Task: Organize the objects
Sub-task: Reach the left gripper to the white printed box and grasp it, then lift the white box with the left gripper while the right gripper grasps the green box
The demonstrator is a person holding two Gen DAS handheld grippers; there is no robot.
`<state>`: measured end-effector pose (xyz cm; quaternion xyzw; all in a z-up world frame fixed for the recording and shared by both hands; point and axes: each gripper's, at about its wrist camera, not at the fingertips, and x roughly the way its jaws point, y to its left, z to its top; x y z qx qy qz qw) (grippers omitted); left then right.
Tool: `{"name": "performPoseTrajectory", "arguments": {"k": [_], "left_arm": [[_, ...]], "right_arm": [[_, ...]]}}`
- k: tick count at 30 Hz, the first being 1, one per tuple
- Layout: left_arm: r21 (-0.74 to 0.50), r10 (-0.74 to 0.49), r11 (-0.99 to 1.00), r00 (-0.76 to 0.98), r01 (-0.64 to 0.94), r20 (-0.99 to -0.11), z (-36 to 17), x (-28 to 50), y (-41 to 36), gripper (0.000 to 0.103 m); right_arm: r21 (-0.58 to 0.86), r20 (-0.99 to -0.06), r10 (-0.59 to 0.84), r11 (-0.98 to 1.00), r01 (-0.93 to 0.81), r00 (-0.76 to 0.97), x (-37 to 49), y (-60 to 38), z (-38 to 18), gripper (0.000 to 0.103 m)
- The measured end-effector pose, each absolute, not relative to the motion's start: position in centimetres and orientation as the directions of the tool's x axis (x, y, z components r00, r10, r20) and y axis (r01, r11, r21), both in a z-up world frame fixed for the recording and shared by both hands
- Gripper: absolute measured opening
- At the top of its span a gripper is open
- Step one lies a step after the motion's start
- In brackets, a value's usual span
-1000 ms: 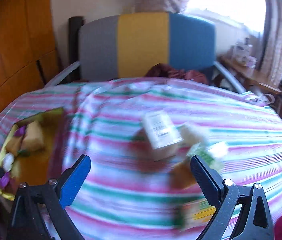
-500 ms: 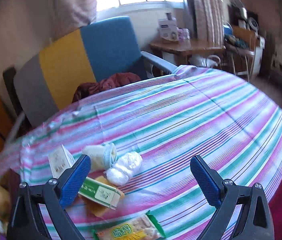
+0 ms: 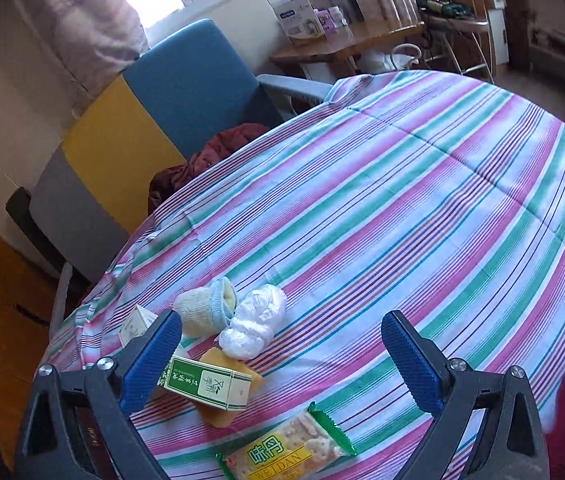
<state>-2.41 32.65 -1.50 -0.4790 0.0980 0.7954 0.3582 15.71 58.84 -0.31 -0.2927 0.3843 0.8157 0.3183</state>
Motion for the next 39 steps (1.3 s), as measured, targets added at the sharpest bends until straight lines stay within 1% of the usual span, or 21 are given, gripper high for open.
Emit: {"name": "performPoseTrajectory", "arguments": {"k": [1, 3, 8, 12, 16, 20, 22, 25, 27, 29, 31, 34, 35, 39], "left_arm": [[-0.205, 0.482, -0.719, -0.264, -0.665, -0.835, -1.7, -2.8, 33.5, 0.059], [-0.236, 0.495, -0.712, -0.234, -0.661, -0.837, -2.0, -3.5, 34.8, 0.072], [-0.273, 0.508, -0.715, -0.210, -0.644, -0.836, -2.3, -5.0, 38.3, 0.078], [-0.265, 0.496, -0.729, -0.219, -0.631, -0.840, -2.7, -6.1, 41.3, 0.082], [-0.259, 0.464, -0.757, -0.215, -0.600, -0.859, -3.8, -8.2, 44.1, 0.084], [-0.257, 0.424, -0.788, -0.189, -0.560, -0.886, -5.6, -10.1, 46.2, 0.084], [-0.228, 0.380, -0.809, -0.186, -0.542, -0.906, -6.6, -10.8, 46.9, 0.084], [-0.215, 0.358, -0.809, -0.168, -0.547, -0.918, -7.7, -11.3, 47.1, 0.077], [-0.250, 0.385, -0.799, -0.146, -0.547, -0.911, -8.2, -11.2, 46.2, 0.069], [-0.272, 0.409, -0.790, -0.142, -0.550, -0.901, -8.3, -10.8, 44.9, 0.063], [-0.271, 0.423, -0.773, -0.148, -0.574, -0.894, -8.1, -10.2, 43.7, 0.062], [-0.233, 0.423, -0.752, -0.180, -0.617, -0.888, -7.7, -8.5, 41.7, 0.059], [-0.221, 0.420, -0.746, -0.186, -0.628, -0.888, -7.6, -7.8, 40.9, 0.052], [-0.198, 0.420, -0.734, -0.206, -0.650, -0.884, -7.3, -5.3, 38.0, 0.052]], "right_arm": [[0.443, -0.725, 0.287, -0.500, -0.744, -0.626, 15.7, 58.9, -0.4, 0.101], [0.454, -0.726, 0.277, -0.495, -0.741, -0.629, 15.7, 58.9, -0.5, 0.101], [0.477, -0.720, 0.256, -0.494, -0.727, -0.645, 15.7, 59.1, -0.5, 0.101], [0.486, -0.721, 0.234, -0.499, -0.717, -0.652, 15.4, 59.1, -0.6, 0.101], [0.500, -0.717, 0.216, -0.504, -0.704, -0.663, 15.3, 59.0, -0.6, 0.101], [0.504, -0.716, 0.209, -0.505, -0.700, -0.666, 15.2, 59.0, -0.7, 0.101], [0.504, -0.718, 0.207, -0.505, -0.701, -0.665, 15.1, 59.1, -0.8, 0.102], [0.493, -0.727, 0.206, -0.506, -0.707, -0.655, 14.9, 59.2, -1.0, 0.102], [0.488, -0.733, 0.200, -0.512, -0.707, -0.651, 14.7, 59.2, -1.2, 0.102], [0.485, -0.734, 0.194, -0.520, -0.703, -0.651, 14.4, 59.1, -1.3, 0.102], [0.476, -0.736, 0.196, -0.531, -0.701, -0.648, 14.3, 59.0, -1.3, 0.102], [0.466, -0.741, 0.191, -0.543, -0.699, -0.643, 14.0, 58.8, -1.4, 0.102], [0.463, -0.744, 0.188, -0.547, -0.698, -0.641, 13.8, 58.8, -1.5, 0.102], [0.461, -0.751, 0.146, -0.583, -0.669, -0.644, 12.9, 58.2, -1.9, 0.102]]}}
